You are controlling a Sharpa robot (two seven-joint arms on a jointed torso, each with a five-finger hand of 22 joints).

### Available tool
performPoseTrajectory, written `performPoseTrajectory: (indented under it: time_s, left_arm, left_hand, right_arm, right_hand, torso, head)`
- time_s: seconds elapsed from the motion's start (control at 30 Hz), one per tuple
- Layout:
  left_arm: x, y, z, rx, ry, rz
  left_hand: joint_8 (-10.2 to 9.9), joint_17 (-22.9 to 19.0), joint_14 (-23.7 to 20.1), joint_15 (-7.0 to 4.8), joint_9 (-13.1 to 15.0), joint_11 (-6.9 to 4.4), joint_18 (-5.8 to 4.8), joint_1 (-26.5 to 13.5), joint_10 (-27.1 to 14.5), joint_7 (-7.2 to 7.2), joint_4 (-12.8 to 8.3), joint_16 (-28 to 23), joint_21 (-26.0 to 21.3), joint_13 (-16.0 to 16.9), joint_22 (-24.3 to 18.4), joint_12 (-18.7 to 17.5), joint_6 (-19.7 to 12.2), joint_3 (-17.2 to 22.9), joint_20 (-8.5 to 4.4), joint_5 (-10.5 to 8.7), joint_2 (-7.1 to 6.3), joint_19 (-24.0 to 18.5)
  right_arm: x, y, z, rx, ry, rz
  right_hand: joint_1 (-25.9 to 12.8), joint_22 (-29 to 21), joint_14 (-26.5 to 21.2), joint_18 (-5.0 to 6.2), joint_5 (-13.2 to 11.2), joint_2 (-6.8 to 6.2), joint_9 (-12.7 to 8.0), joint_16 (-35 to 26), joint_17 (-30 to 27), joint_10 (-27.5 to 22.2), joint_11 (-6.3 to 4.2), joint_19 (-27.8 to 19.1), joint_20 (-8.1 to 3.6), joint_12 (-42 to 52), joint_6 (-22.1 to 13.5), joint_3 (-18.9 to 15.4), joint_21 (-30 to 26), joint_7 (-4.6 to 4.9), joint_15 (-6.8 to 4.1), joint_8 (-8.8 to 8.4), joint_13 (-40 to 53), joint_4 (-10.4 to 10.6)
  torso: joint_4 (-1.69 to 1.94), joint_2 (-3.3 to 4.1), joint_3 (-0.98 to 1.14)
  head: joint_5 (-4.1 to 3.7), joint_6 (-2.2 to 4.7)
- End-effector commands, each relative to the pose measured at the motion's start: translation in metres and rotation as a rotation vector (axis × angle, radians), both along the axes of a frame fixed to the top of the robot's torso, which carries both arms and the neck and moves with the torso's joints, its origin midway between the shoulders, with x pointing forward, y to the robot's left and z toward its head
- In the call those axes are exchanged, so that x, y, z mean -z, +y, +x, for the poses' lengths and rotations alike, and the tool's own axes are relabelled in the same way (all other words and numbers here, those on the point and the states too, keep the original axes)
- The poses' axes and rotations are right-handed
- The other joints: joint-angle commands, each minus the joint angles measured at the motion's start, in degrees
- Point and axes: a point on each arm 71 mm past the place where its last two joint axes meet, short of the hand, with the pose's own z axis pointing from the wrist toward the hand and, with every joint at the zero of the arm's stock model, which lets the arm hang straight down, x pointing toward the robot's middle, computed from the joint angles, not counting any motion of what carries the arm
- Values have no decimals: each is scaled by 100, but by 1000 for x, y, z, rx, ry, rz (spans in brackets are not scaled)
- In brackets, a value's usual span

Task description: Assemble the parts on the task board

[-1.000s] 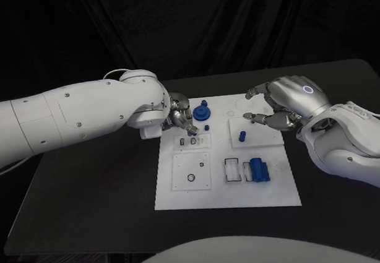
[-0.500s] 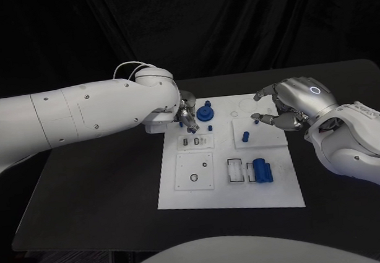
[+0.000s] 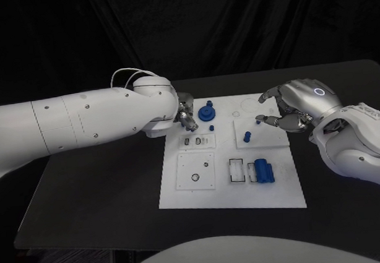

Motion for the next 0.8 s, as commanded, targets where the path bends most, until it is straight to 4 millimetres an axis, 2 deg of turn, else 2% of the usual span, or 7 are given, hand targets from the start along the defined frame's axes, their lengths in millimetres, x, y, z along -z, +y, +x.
performPoseTrajectory:
  time_s: [0.03, 0.23, 0.6, 0.8]
  left_arm:
    - [1, -2, -2, -17, -57, -47]
    - [9, -1, -10, -50, -46, -112]
    - [22, 2, -20, -92, -43, -173]
    - [26, 2, -23, -106, -49, -191]
  left_hand:
    - [-65, 1509, 595, -36, 24, -34, -47, -133, 590, -375, -42, 15, -37, 1499, 1412, 15, 412, 83, -28, -62, -2, 451]
    - [-88, 1509, 595, -35, 37, -34, -39, -182, 590, -379, -30, 15, -58, 1499, 1402, 15, 424, 90, -27, -96, 10, 432]
    - [-101, 1509, 595, -36, 51, -38, -35, -193, 590, -384, -51, 15, -71, 1499, 1395, 15, 433, 99, -26, -71, -7, 420]
    - [-104, 1509, 595, -37, 57, -38, -34, -206, 590, -383, -50, 15, -73, 1499, 1394, 15, 442, 98, -26, -76, -9, 418]
  right_arm:
    - [2, -1, 0, 18, 12, -6]
    - [2, -2, 0, 23, 16, -9]
    - [4, -3, 0, 31, 26, -8]
    - [4, -4, 1, 34, 29, -8]
  right_hand:
    - [41, 959, 606, 97, 83, 64, -20, 15, 1509, 597, 15, -38, -2, 16, 53, 53, -35, -11, 21, 20, 1510, -11]
    - [114, 956, 606, 99, 243, 82, -67, 15, 1509, 597, 15, -40, -5, 16, 81, 112, -56, -9, 19, -3, 1510, -20]
    - [140, 952, 606, 103, 279, 91, -80, 15, 1509, 597, 17, -46, -5, 16, 93, 134, -74, -8, 20, -8, 1510, -23]
    - [149, 952, 606, 103, 290, 95, -83, 15, 1509, 597, 18, -45, -5, 16, 98, 141, -76, -8, 21, -9, 1510, -25]
  torso:
    - [-12, 6, -9]
    - [6, -7, -6]
    - [-9, -14, -5]
    - [6, -30, -6]
  head:
    - [6, -1]
    - [-2, -1]
    - [19, -1]
    - [12, -1]
